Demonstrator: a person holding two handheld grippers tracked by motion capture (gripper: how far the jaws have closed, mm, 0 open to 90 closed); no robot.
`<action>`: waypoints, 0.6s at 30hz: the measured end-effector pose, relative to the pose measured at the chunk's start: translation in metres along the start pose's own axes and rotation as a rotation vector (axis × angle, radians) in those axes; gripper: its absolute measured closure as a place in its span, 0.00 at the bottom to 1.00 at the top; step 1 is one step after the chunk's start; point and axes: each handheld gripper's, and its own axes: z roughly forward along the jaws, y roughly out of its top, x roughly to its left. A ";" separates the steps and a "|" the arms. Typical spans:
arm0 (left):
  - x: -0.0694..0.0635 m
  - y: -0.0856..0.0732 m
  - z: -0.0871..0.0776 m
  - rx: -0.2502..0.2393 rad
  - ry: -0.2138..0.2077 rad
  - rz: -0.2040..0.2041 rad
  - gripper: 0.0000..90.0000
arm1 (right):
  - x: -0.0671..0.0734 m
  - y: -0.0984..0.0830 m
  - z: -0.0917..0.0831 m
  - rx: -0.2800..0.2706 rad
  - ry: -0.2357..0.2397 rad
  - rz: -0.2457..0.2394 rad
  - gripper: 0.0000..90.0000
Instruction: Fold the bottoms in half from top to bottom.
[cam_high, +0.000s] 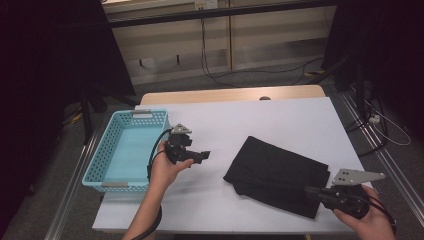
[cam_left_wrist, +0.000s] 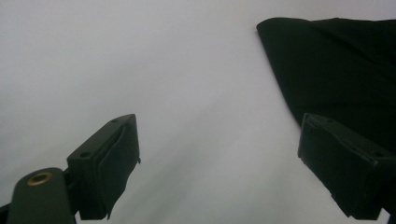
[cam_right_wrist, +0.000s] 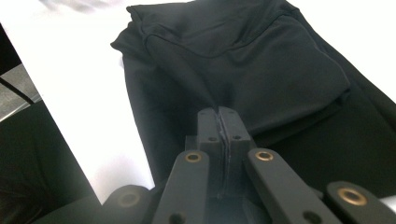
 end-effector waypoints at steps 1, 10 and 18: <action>0.000 0.000 0.000 -0.001 0.002 0.002 0.14 | 0.000 -0.001 -0.001 0.000 0.001 0.001 0.99; 0.000 0.000 0.001 -0.001 -0.001 -0.005 0.14 | 0.001 -0.006 -0.010 -0.006 -0.007 0.008 0.99; 0.000 -0.001 0.003 0.005 -0.002 -0.008 0.14 | 0.004 -0.017 -0.023 -0.005 -0.017 0.016 0.99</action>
